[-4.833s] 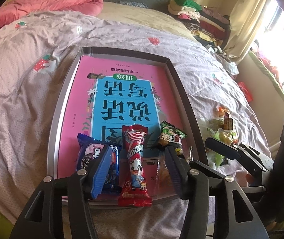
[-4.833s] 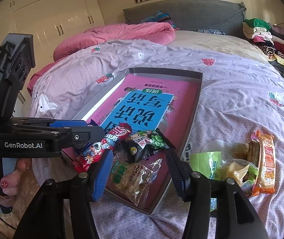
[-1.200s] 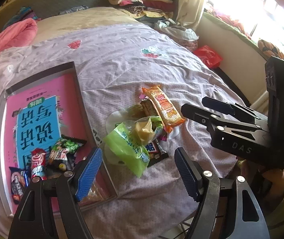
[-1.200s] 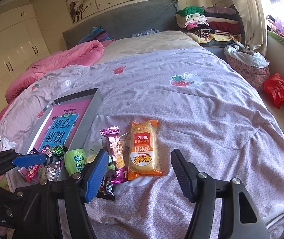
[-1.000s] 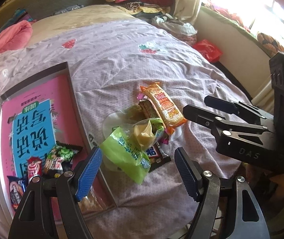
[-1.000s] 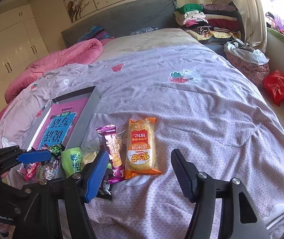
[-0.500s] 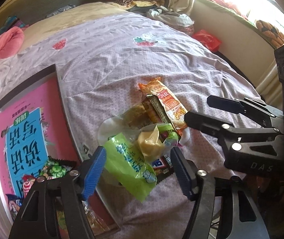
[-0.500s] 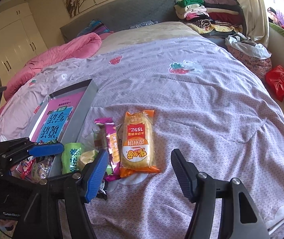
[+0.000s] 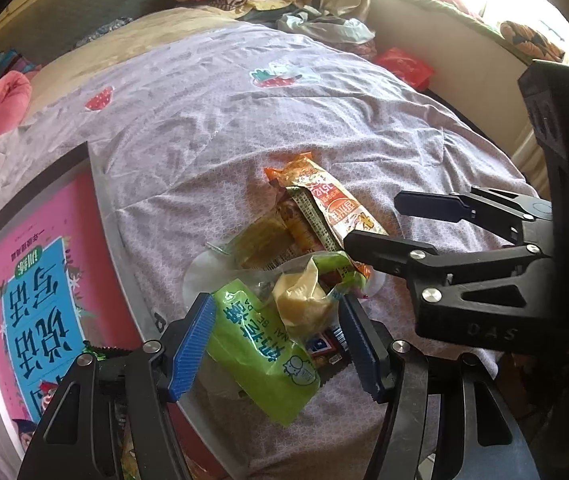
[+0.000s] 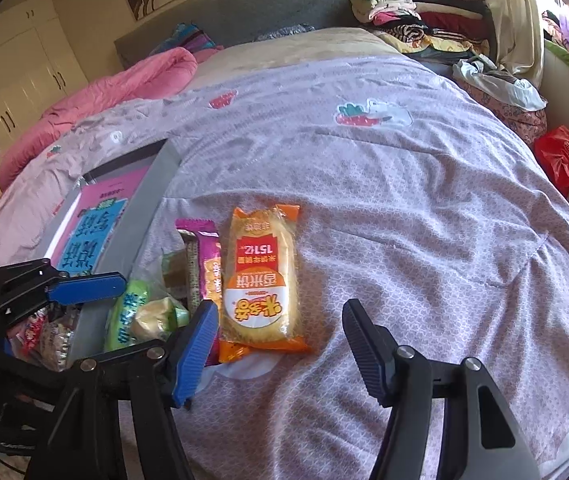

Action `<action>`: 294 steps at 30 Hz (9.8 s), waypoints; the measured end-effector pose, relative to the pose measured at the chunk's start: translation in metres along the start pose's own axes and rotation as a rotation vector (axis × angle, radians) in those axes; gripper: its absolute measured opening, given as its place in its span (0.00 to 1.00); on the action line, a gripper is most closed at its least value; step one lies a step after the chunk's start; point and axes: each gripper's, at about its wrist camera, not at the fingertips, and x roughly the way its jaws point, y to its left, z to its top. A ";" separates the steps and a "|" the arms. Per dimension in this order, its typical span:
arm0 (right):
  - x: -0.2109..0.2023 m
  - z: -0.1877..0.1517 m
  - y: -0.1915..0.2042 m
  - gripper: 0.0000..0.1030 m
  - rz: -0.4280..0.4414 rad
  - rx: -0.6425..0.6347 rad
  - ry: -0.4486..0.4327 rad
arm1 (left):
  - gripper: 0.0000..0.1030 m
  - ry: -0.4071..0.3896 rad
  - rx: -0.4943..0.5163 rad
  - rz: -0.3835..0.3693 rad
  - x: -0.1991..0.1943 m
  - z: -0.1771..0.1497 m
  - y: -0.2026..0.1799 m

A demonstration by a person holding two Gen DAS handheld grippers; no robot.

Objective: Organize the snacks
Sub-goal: 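Grasp the green-and-clear bag with the left tool while the right tool grasps the orange corn-puff bag, then carry the green bag and orange corn-puff bag over the tray with both tools, then lower the orange corn-puff bag onto the tray with the right tool while the left tool holds the green bag, then lower the green bag onto the tray and open the left tool while the right tool releases the corn-puff bag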

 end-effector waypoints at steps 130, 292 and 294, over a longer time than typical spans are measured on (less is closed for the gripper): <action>-0.064 -0.009 0.121 0.23 0.337 -0.197 -0.152 | 0.40 -0.273 -0.436 0.114 -0.157 -0.067 0.122; -0.001 -0.027 0.210 0.49 0.375 -0.295 0.002 | 0.60 -0.179 -0.551 0.202 -0.115 -0.128 0.185; -0.002 -0.026 0.209 0.50 0.370 -0.294 -0.005 | 0.61 -0.186 -0.547 0.200 -0.118 -0.126 0.184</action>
